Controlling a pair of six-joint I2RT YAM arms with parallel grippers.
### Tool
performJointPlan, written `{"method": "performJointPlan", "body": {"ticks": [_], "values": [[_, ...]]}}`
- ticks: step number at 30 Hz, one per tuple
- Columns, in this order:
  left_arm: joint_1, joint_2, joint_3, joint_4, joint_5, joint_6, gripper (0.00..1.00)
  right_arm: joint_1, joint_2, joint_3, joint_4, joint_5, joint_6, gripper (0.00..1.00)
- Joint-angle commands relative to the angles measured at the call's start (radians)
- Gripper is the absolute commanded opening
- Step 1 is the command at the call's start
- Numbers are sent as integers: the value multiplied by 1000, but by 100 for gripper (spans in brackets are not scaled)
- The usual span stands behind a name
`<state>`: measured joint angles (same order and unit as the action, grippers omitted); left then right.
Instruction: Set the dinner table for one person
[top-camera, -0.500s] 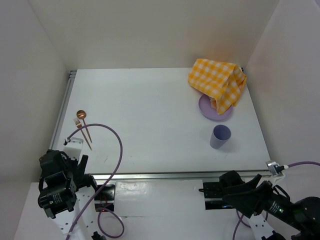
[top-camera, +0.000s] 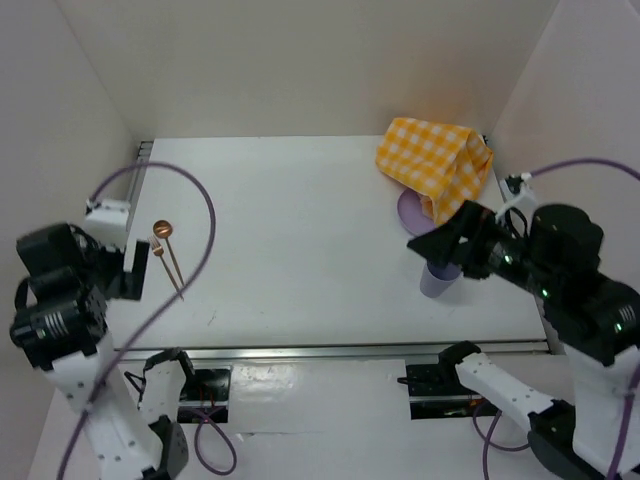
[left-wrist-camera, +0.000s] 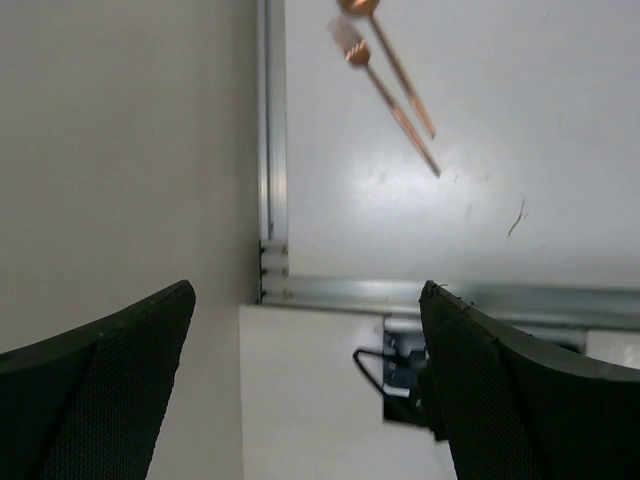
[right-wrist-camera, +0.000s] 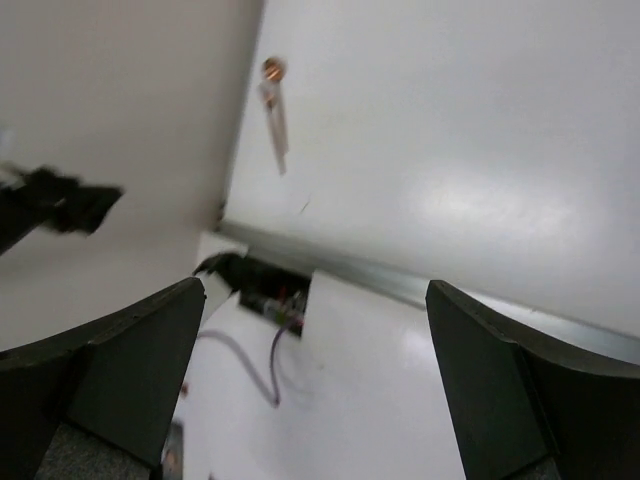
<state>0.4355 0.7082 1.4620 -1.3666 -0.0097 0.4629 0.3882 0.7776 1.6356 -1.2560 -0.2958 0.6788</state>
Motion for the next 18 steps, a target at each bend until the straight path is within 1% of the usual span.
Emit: {"method": "performJointPlan", "body": {"ticks": [1, 2, 3, 4, 5, 6, 7, 8, 9, 10, 11, 12, 13, 14, 15, 16, 17, 18], "values": [[5, 233, 141, 69, 196, -98, 99, -3, 133, 78, 125, 314, -45, 100], [5, 273, 165, 96, 215, -110, 99, -3, 205, 78, 145, 352, -45, 100], [5, 307, 182, 112, 229, -124, 99, -3, 241, 92, 182, 388, -45, 100], [5, 357, 205, 129, 261, -135, 99, -3, 276, 101, 193, 467, -45, 100], [5, 376, 205, 155, 278, -135, 99, -3, 351, 115, 214, 510, -45, 100], [5, 395, 216, 165, 292, -135, 99, -3, 388, 115, 230, 552, -45, 100], [5, 413, 230, 176, 292, -135, 99, -3, 426, 127, 245, 626, -45, 100], [5, 430, 241, 185, 301, -124, 99, -3, 469, 159, 262, 661, -45, 100], [5, 471, 251, 185, 301, -115, 99, -3, 562, 185, 279, 687, -60, 100], [5, 493, 265, 195, 292, -101, 99, -20, 613, 219, 318, 699, -80, 100], [5, 513, 287, 195, 274, -81, 99, -78, 667, 295, 340, 686, -122, 100], [5, 531, 287, 205, 263, -72, 99, -122, 724, 337, 360, 657, -142, 100], [5, 560, 297, 215, 248, -72, 99, -174, 849, 387, 374, 618, -151, 100], [5, 571, 297, 227, 234, -72, 99, -272, 917, 445, 374, 545, -151, 100], [-4, 580, 297, 250, 208, -72, 99, -313, 986, 581, 360, 508, -151, 100], [-15, 589, 285, 250, 208, -72, 99, -348, 1125, 652, 337, 474, -151, 100], [-15, 603, 275, 262, 198, -72, 99, -401, 1190, 728, 327, 437, -151, 100], [-29, 603, 265, 262, 198, -72, 99, -423, 1251, 853, 317, 437, -160, 100]]}}
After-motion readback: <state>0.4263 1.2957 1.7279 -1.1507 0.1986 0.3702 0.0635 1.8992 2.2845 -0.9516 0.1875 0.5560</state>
